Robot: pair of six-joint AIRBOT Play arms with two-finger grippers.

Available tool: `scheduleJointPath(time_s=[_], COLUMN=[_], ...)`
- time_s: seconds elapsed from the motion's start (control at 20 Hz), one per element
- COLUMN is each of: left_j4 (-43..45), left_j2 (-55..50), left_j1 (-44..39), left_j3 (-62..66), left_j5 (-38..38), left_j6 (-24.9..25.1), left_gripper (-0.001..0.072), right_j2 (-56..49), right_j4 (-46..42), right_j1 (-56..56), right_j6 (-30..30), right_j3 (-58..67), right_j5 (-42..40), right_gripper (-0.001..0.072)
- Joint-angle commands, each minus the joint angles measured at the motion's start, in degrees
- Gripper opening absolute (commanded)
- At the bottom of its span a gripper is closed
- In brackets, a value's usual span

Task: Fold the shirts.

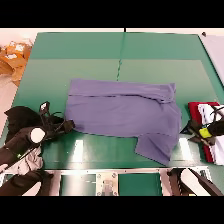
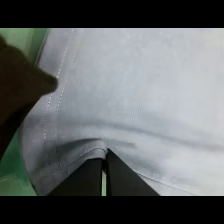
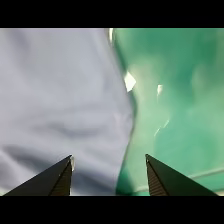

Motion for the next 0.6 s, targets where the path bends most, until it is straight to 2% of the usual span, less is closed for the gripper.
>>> scheduleJointPath(time_s=[0.0,0.15,0.3,0.55], left_j4=[-0.8,-0.8,-0.9,-1.9], left_j2=[0.1,0.1,0.1,0.1], left_j1=[0.3,0.3,0.3,0.3], left_j3=[0.8,0.8,0.8,0.8], left_j5=[0.6,0.5,0.4,-0.3], left_j6=[2.7,3.7,4.0,4.0], left_gripper=[0.0022,0.0021,0.0022,0.0021], right_j2=[1.1,1.1,1.1,1.1], right_j4=[3.7,3.7,9.3,14.2], right_j1=[0.1,0.0,0.0,0.1], right_j6=[1.4,1.8,0.2,-0.8], right_j3=[-8.7,-14.1,-15.6,-15.8], right_j5=[0.8,-4.4,-8.3,-8.1], right_gripper=[0.0514,0.0513,0.0513,0.0513])
